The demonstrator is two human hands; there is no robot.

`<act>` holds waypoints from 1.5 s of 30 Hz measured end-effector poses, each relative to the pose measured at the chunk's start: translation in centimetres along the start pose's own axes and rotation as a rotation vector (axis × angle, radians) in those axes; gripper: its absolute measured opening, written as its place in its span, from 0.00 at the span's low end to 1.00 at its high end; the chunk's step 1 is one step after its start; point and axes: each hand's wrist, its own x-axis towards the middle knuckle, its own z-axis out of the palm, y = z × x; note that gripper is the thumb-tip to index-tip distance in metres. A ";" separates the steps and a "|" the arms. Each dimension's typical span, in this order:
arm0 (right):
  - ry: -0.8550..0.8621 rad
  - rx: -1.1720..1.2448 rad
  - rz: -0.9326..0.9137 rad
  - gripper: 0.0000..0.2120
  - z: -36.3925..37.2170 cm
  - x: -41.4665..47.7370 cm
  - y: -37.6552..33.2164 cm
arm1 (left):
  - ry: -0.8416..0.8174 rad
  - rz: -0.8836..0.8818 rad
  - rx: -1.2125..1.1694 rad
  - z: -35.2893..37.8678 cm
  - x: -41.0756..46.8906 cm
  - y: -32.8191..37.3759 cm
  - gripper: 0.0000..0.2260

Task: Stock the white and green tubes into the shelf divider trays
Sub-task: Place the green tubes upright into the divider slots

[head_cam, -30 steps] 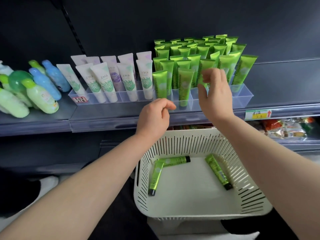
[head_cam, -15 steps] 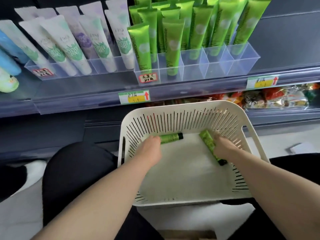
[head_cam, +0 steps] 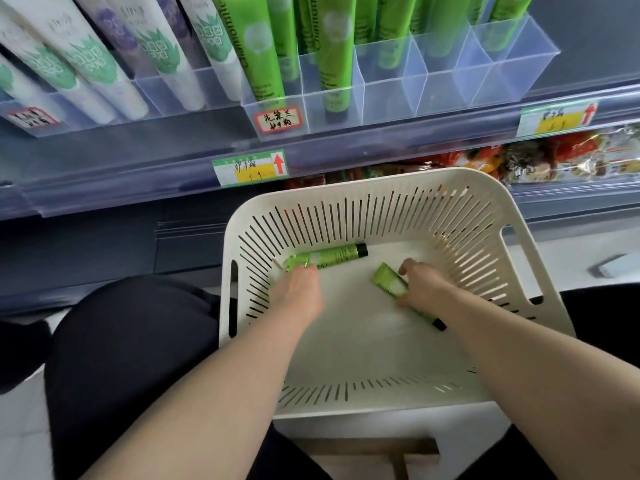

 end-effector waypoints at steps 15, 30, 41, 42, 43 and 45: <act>-0.025 -0.057 -0.032 0.26 -0.6 -1.1 -0.4 | 0.013 0.140 0.019 0.8 2.2 -0.3 0.32; 0.210 0.124 -0.027 0.14 -1.8 -0.9 -0.8 | 0.054 0.327 0.307 2.6 2.1 1.3 0.16; 0.284 0.112 -0.157 0.15 -5.6 -4.6 -1.5 | 0.087 0.186 -0.139 1.3 0.0 3.4 0.06; 0.321 0.111 -0.185 0.16 -6.4 -5.3 -1.9 | 0.144 0.189 -0.177 0.4 -0.5 3.4 0.06; 0.365 0.123 -0.213 0.18 -7.3 -6.1 -2.3 | 0.218 0.195 -0.196 -0.7 -1.1 3.4 0.07; 0.460 0.174 -0.270 0.21 -9.3 -8.1 -3.1 | 0.357 0.220 -0.223 -3.4 -2.4 3.3 0.10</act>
